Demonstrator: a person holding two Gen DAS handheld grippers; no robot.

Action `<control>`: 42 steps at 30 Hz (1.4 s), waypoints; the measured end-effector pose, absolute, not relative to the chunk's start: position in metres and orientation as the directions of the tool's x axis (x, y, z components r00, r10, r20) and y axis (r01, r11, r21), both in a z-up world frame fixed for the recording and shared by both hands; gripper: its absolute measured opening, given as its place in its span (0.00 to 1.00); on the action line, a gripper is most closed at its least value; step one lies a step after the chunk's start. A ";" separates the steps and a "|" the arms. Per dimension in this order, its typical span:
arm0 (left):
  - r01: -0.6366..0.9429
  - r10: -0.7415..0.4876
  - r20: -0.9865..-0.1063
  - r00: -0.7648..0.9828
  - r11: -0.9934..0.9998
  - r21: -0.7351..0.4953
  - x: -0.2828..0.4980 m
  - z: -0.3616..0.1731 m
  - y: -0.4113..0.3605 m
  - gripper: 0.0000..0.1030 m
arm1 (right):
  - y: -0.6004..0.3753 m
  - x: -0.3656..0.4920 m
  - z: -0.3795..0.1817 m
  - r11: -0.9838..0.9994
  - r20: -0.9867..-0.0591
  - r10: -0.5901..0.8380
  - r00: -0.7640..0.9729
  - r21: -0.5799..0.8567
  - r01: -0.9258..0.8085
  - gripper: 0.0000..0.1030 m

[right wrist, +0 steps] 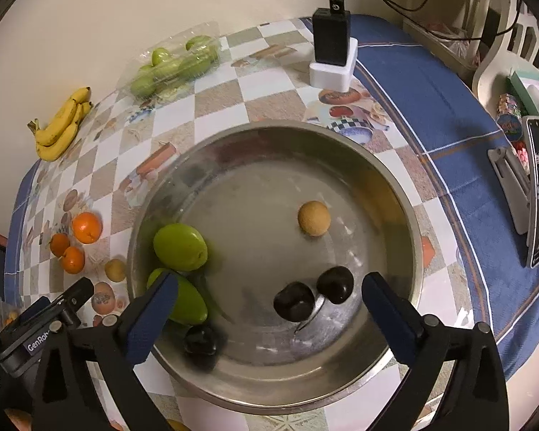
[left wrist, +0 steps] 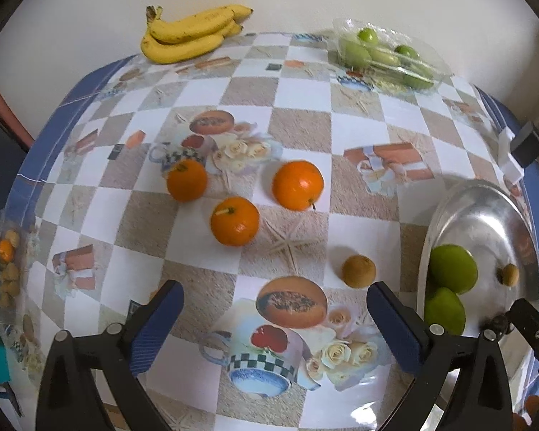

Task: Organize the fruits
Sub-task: 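Move both open tools back from the bowl toward the oranges, then grasp an orange with the left tool while the right tool grasps another orange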

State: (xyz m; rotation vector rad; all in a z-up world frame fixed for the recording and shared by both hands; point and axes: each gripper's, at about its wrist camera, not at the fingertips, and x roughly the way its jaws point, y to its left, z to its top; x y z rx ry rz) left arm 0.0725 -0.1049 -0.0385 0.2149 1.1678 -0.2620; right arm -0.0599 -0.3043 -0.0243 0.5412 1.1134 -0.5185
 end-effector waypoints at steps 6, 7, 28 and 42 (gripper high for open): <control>0.295 -0.084 -0.913 0.398 0.955 0.041 0.080 -0.033 -0.097 1.00 | -0.300 -0.057 -0.020 0.775 -0.916 -0.125 0.382 0.150 0.614 0.99; 0.290 -0.082 -0.912 0.402 0.956 0.042 0.081 -0.033 -0.095 1.00 | -0.299 -0.056 -0.019 0.777 -0.914 -0.127 0.385 0.150 0.611 0.99; 0.192 0.001 -0.893 0.451 0.976 0.098 0.122 -0.026 -0.035 1.00 | -0.274 -0.029 -0.027 0.800 -0.918 -0.124 0.377 0.133 0.585 0.99; 0.179 -0.069 -0.897 0.437 0.984 0.012 0.147 -0.026 -0.005 1.00 | -0.219 0.015 -0.009 0.874 -0.873 -0.070 0.482 0.180 0.452 0.99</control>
